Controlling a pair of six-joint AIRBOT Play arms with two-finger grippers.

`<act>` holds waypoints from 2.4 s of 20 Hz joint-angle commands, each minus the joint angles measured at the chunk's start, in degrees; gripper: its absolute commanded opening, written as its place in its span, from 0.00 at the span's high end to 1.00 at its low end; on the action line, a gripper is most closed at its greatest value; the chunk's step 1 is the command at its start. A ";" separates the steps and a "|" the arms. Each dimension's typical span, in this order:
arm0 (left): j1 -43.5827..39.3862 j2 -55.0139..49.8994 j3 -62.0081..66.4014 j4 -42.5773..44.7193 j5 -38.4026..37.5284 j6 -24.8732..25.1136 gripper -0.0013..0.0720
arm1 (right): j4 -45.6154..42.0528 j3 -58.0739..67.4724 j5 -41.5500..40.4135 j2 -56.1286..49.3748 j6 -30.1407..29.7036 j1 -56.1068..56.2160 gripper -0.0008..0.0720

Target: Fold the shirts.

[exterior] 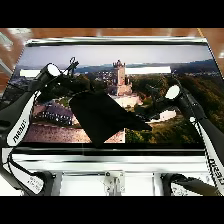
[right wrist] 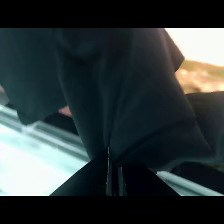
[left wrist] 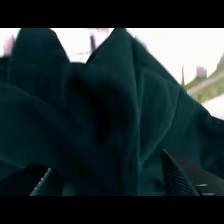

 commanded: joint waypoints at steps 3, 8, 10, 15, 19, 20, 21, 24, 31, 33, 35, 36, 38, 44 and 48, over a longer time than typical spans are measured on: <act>12.44 7.17 1.16 -0.81 -18.29 -0.68 0.08 | 0.28 -0.07 2.27 -0.87 -3.23 0.09 0.89; 16.83 25.77 -21.46 10.69 -17.38 -0.94 0.08 | -2.36 -0.07 0.76 -0.87 -3.98 0.09 0.89; 16.13 33.24 -39.23 4.61 -10.54 -1.75 0.08 | -2.51 -0.07 -0.22 -0.87 -4.57 0.09 0.89; 9.11 38.21 -64.63 -12.98 3.32 2.03 0.08 | -2.32 -0.07 -3.93 -0.87 -4.85 0.09 0.89; -3.04 34.07 -67.67 -14.16 11.96 1.07 0.08 | -2.36 -0.07 -4.63 -0.87 -4.85 0.09 0.89; -5.16 32.87 -67.67 -16.68 14.82 1.11 0.08 | -2.36 -0.07 -4.79 -0.87 -4.85 0.09 0.89; -7.15 31.54 -67.67 -19.65 17.73 1.77 0.08 | -2.32 -0.07 -4.87 -0.87 -4.85 0.09 0.89; -11.34 28.70 -67.67 -24.26 24.87 1.95 0.08 | -2.32 -0.07 -4.81 -0.87 -4.85 0.09 0.89; -17.20 28.24 -67.65 -36.52 37.99 1.90 0.34 | -2.23 -0.07 -4.85 -0.87 -4.76 0.09 0.89; -19.21 28.24 -67.63 -40.59 41.66 1.92 0.48 | -1.90 -0.07 -4.76 -0.87 -4.48 0.09 0.89; -19.78 28.33 -67.12 -40.24 41.55 5.35 0.86 | -1.29 -0.07 -4.98 -0.87 -4.55 0.09 0.89; -19.76 28.61 -66.84 -40.24 40.61 6.93 0.92 | -0.50 -0.07 -5.20 -0.85 -4.57 0.09 0.89; -19.71 30.62 -66.01 -39.78 38.88 11.04 0.92 | 2.10 -0.07 -5.66 -0.68 -5.14 0.09 0.89; -17.09 55.30 -58.51 -23.76 48.70 12.85 0.93 | 4.17 4.92 -10.60 8.92 -5.99 0.09 0.90; -9.53 71.54 -44.59 -14.88 49.18 12.90 0.93 | 5.44 13.68 -27.80 22.75 -5.42 0.09 0.90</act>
